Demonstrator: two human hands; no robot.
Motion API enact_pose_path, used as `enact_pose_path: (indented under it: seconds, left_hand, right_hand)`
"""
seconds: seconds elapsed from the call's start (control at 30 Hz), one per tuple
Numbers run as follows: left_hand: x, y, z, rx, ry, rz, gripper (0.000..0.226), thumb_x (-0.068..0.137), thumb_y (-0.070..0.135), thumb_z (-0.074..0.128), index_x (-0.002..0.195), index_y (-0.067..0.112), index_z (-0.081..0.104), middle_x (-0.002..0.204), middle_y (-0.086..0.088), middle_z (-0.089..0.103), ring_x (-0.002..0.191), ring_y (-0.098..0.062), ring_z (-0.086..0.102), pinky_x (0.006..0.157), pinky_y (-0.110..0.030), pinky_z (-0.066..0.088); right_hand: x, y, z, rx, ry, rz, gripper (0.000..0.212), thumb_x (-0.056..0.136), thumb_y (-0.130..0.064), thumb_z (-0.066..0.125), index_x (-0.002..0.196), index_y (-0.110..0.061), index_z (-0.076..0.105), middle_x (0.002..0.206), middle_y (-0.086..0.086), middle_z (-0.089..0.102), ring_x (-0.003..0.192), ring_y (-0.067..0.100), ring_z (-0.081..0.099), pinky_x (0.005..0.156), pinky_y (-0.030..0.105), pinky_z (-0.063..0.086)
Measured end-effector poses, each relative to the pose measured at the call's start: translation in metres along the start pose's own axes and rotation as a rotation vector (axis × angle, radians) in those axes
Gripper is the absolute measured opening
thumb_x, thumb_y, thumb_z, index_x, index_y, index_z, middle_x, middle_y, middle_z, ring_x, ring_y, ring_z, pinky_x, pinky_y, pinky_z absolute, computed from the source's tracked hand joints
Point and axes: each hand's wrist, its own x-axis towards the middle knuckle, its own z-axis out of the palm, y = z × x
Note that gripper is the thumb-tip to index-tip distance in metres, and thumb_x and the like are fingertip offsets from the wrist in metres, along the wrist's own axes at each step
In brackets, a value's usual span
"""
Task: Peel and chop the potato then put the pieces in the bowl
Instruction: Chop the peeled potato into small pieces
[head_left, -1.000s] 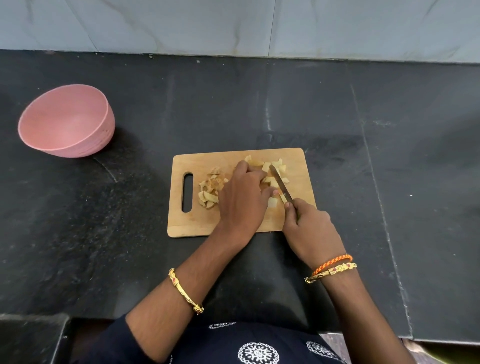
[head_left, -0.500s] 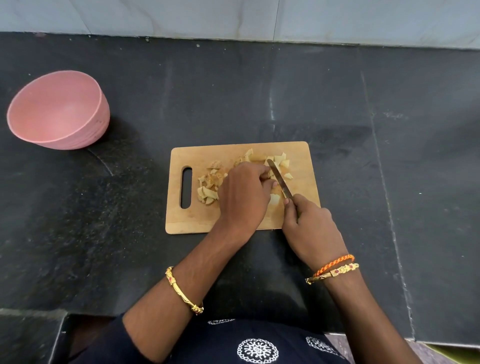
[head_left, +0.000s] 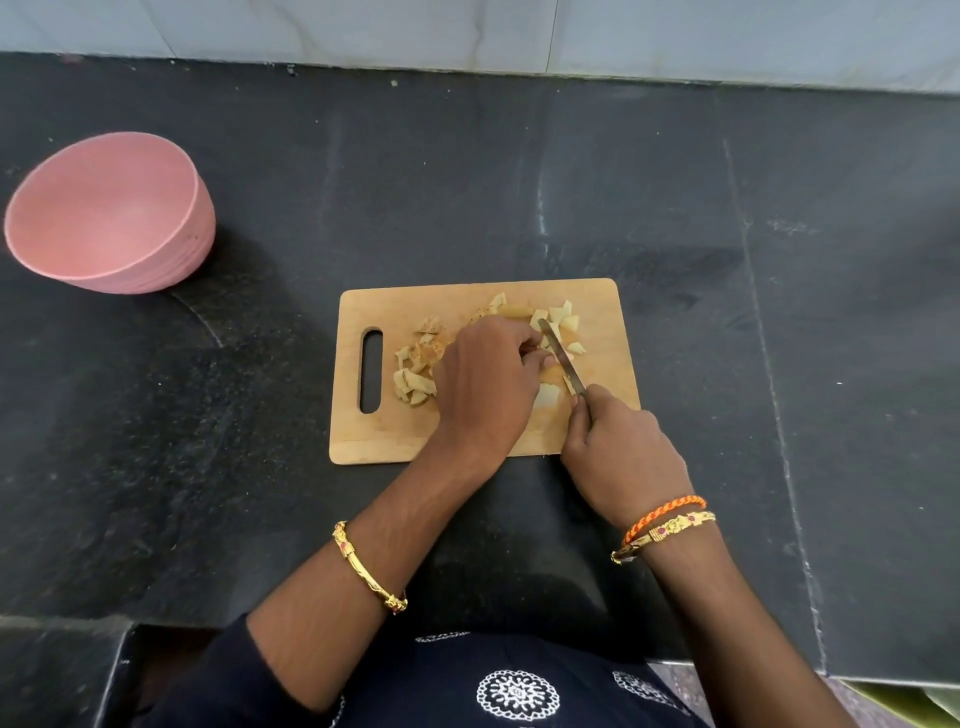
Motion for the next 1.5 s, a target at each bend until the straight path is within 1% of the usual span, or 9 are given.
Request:
enact_pose_path:
  seconds: [0.23,0.37,0.5,0.67,0.8,0.9,1.0,1.17,1.5]
  left_hand:
    - [-0.005,0.001,0.004,-0.02,0.045,-0.008,0.011,0.084,0.024,0.067,0.091,0.021,0.074,0.093,0.005,0.071,0.085,-0.016,0.064,0.069,-0.036,0.053]
    - [-0.01,0.004,0.005,0.002,0.024,0.015,0.011,0.086,0.025,0.065,0.086,0.018,0.074,0.089,0.004,0.07,0.08,-0.015,0.062,0.064,-0.03,0.048]
    - [-0.01,0.003,0.006,0.022,0.024,0.029,0.014,0.086,0.023,0.066,0.079,0.013,0.073,0.082,0.002,0.069,0.075,-0.016,0.061,0.062,-0.033,0.049]
    - [-0.006,0.005,-0.004,0.01,-0.014,-0.002,0.013,0.081,0.032,0.071,0.085,0.02,0.073,0.082,0.007,0.07,0.076,-0.012,0.062,0.067,-0.031,0.051]
    - [0.011,0.004,-0.023,0.129,0.05,0.06,0.027,0.082,0.041,0.067,0.103,0.025,0.07,0.09,0.006,0.065,0.079,-0.012,0.059,0.062,-0.026,0.04]
    - [0.03,-0.003,-0.027,0.268,0.048,0.159,0.027,0.086,0.037,0.063,0.111,0.026,0.067,0.101,0.003,0.058,0.095,-0.016,0.05,0.076,-0.028,0.039]
    - [0.037,-0.01,-0.021,0.322,-0.017,0.179,0.023,0.089,0.036,0.059,0.106,0.025,0.069,0.104,0.002,0.058,0.102,-0.018,0.044,0.084,-0.032,0.033]
    - [0.037,-0.014,-0.014,0.249,-0.001,0.171,0.021,0.089,0.032,0.059,0.102,0.021,0.071,0.1,0.002,0.06,0.1,-0.018,0.044,0.082,-0.03,0.028]
    - [0.037,-0.02,-0.008,0.193,0.065,0.174,0.017,0.086,0.032,0.063,0.094,0.023,0.074,0.093,0.005,0.061,0.091,-0.014,0.045,0.076,-0.03,0.024]
  right_hand:
    - [-0.011,0.001,0.003,-0.019,-0.023,0.041,0.027,0.1,-0.035,0.026,0.096,-0.017,0.047,0.078,0.008,0.057,0.073,0.028,0.06,0.067,0.037,0.052]
    - [-0.029,0.009,-0.001,-0.009,-0.041,0.064,0.029,0.1,-0.035,0.028,0.093,-0.016,0.048,0.074,0.006,0.055,0.072,0.027,0.059,0.067,0.037,0.051]
    - [-0.051,0.018,-0.003,0.027,-0.059,0.071,0.029,0.1,-0.035,0.03,0.089,-0.017,0.05,0.07,0.003,0.053,0.069,0.026,0.058,0.068,0.037,0.051]
    - [-0.041,0.011,-0.019,0.144,0.021,0.019,0.031,0.099,-0.034,0.034,0.08,-0.016,0.05,0.068,0.005,0.056,0.062,0.023,0.057,0.058,0.033,0.045]
    - [-0.005,-0.006,-0.017,0.156,0.032,-0.009,0.029,0.099,-0.032,0.034,0.086,-0.015,0.054,0.072,0.005,0.056,0.072,0.027,0.057,0.066,0.035,0.048]
    - [0.01,-0.018,-0.014,0.163,0.036,-0.028,0.028,0.099,-0.031,0.033,0.087,-0.015,0.054,0.073,0.005,0.056,0.072,0.028,0.058,0.068,0.035,0.049]
    - [0.016,-0.025,-0.01,0.143,0.037,-0.024,0.026,0.099,-0.03,0.033,0.086,-0.017,0.052,0.077,0.007,0.058,0.073,0.028,0.059,0.068,0.035,0.05]
    - [0.017,-0.026,-0.005,0.112,0.079,-0.008,0.029,0.099,-0.03,0.032,0.092,-0.014,0.055,0.071,0.003,0.053,0.064,0.022,0.051,0.058,0.03,0.039]
    - [0.018,-0.034,-0.005,-0.102,0.049,0.039,0.032,0.1,-0.028,0.029,0.11,-0.014,0.055,0.085,0.005,0.05,0.072,0.023,0.049,0.063,0.029,0.038]
